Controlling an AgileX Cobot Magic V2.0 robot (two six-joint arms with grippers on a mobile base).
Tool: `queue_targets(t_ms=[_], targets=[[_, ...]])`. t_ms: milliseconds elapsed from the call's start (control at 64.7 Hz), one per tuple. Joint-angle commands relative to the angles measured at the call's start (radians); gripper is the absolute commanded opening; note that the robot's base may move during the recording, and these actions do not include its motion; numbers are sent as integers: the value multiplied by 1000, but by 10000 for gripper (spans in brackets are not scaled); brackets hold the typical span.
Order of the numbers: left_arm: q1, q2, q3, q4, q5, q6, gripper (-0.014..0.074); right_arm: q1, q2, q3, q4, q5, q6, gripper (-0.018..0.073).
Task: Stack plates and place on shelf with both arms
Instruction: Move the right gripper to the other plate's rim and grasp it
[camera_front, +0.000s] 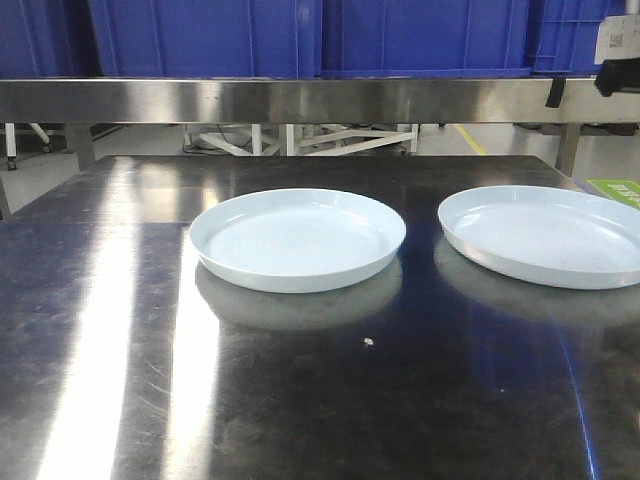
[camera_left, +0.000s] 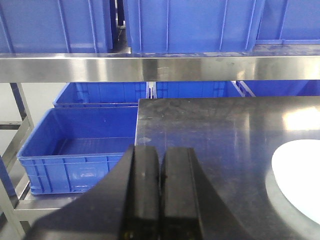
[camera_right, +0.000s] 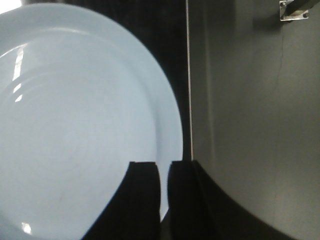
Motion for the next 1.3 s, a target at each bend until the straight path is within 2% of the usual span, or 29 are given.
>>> queue_targets(t_ms=[0,93,788,912,1282], targets=[[4,0,-39,-3,-80,-4,82,-17,20,-99,-4,23,-14,347],[4,0,-39,-3,-80,-4,82,-19,69,-147,-4,58,-46,406],[4,0,-39,-3,-80,-4,82,-27,174,-159,13,21,-50,400],[4,0,-39,-3,-80,-4,82,-27,174,-159,14,23,-50,344],[4,0,-39,-3,-80,-4,82,-31,167,-159,19,37,-50,88]])
